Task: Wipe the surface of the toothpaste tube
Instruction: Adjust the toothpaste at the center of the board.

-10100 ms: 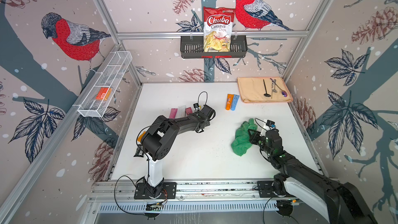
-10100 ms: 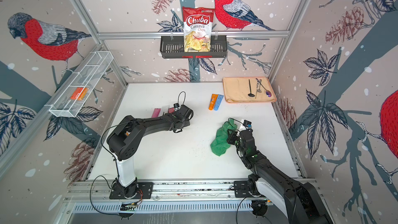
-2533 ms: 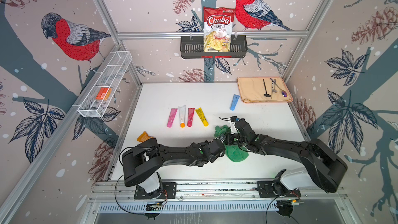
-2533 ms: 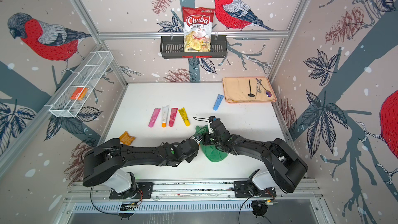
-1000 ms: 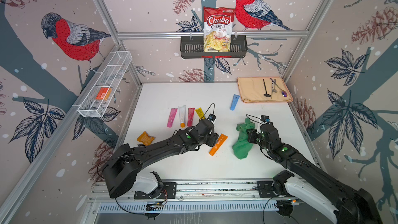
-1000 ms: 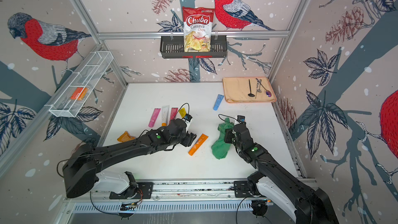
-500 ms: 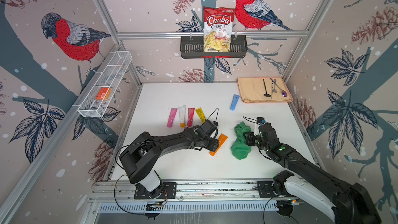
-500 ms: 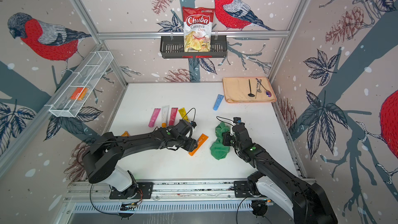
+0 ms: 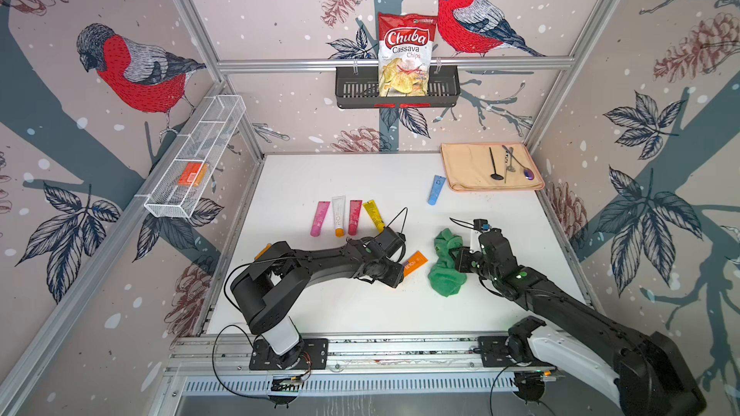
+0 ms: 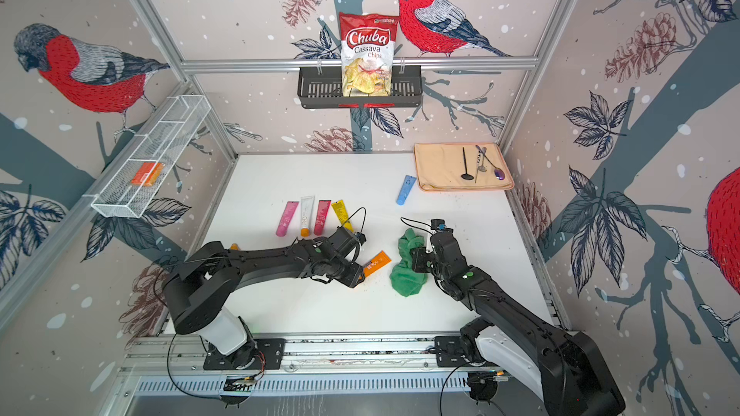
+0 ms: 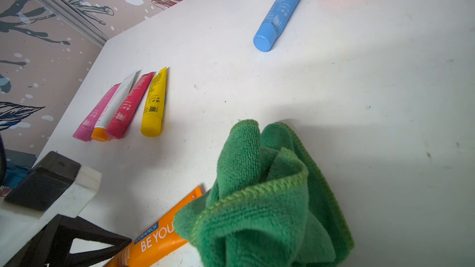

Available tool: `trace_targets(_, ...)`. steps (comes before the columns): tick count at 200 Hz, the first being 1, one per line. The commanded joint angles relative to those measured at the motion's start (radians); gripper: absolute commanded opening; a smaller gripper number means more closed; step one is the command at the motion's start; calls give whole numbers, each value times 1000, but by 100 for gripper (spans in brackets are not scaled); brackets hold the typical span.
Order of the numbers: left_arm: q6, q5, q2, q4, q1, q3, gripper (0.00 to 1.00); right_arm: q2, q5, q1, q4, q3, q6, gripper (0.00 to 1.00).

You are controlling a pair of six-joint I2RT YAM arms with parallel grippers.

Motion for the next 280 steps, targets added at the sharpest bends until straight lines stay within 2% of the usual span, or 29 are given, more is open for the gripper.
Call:
trace_targets(1, 5, -5, 18, -6, -7, -7, 42, 1, -14, 1, 28, -4, -22, 5)
trace_targets(41, -9, -90, 40, -26, -49, 17, 32, 3, -14, 5, 31, -8, -21, 5)
trace_targets(89, -36, -296, 7, -83, -63, 51, 17, 2, -14, 7, 33, -9, -22, 5)
trace_targets(114, -59, -480, -4, -136, -80, 76, 14, 0, -15, 11, 31, -9, -21, 5)
trace_targets(134, -102, -711, 26, -246, -115, 133, 14, 0, -13, 13, 32, -10, -21, 5)
trace_targets(150, -154, -872, 91, -360, -140, 208, 13, 0, -12, 12, 31, -9, -21, 5)
trace_targets(184, -284, -1071, 303, -589, -168, 366, 14, 0, -10, 15, 30, -9, -21, 5)
trace_targets(201, -302, -1070, 375, -616, -191, 419, 15, 1, -9, 15, 32, -11, -22, 5)
trace_targets(229, -277, -995, 421, -574, -237, 469, 20, 6, -11, 17, 33, -9, -22, 5)
trace_targets(258, -215, -826, 384, -437, -253, 431, 26, 7, -11, 19, 33, -9, -23, 5)
trace_targets(280, -190, -712, 321, -354, -256, 380, 37, 6, -11, 18, 32, -9, -23, 5)
